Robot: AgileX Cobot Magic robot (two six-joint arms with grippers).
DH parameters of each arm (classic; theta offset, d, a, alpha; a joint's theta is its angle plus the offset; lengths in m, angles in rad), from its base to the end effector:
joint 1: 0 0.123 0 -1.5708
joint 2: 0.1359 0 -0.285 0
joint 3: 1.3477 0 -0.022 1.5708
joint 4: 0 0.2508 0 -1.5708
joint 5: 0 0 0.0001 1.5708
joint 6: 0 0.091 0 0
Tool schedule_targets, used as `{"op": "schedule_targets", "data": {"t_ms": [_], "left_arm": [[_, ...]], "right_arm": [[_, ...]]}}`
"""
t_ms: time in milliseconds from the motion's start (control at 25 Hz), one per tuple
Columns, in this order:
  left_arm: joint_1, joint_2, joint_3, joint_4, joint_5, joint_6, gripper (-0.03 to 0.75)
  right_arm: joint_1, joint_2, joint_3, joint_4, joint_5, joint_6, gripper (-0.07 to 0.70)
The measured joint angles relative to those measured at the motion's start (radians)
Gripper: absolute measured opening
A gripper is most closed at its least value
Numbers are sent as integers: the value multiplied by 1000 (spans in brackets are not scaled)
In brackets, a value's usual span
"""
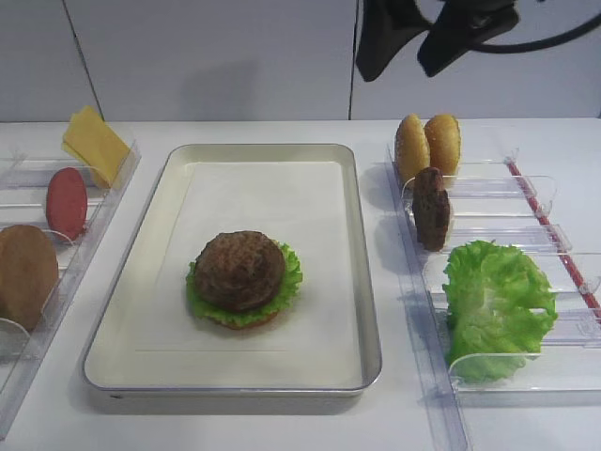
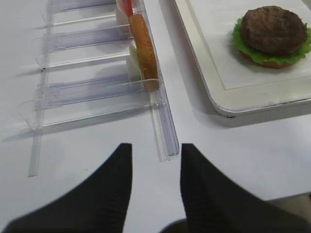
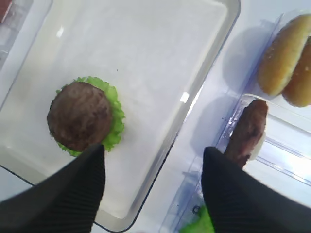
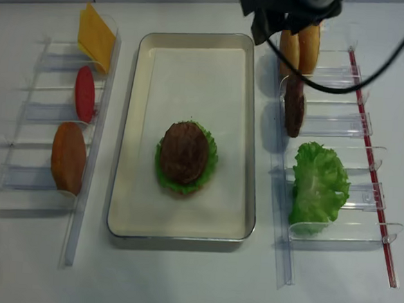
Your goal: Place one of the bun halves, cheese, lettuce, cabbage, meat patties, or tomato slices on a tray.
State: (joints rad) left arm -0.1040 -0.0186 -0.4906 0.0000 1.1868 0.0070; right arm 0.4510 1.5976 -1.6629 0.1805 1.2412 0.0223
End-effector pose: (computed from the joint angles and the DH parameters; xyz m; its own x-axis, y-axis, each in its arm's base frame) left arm -0.0123 0.0013 0.2647 -0.5529 0.0647 -0.8307 0.1077 0.9942 0.0058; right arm 0.2926 0.1589 0.3848 -0.8334 -0.3147 -0.4544 -0.4349 0.8807 0.1876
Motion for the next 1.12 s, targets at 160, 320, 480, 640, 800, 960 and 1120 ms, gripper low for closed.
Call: {"op": "schedule_targets", "data": {"t_ms": [160,320,480,640,800,960,1120], "left_arm": [[0,0,0,0,0,0,232],[0,0,0,0,0,0,232],[0,0,0,0,0,0,232],[0,0,0,0,0,0,232],[0,0,0,0,0,0,232],[0,0,0,0,0,0,232],[0,0,0,0,0,0,232]], "right_arm": [[0,-165,128,-55,3,18,444],[0,-360,283,-111,13,40,444],[0,-574,426,-146,19,54,444],[0,-779,542,-153,23,57,444],[0,-972,639,-153,27,57,444],[0,-1137,735,-153,31,57,444],[0,-1296,833,-168,36,45,436]]}}
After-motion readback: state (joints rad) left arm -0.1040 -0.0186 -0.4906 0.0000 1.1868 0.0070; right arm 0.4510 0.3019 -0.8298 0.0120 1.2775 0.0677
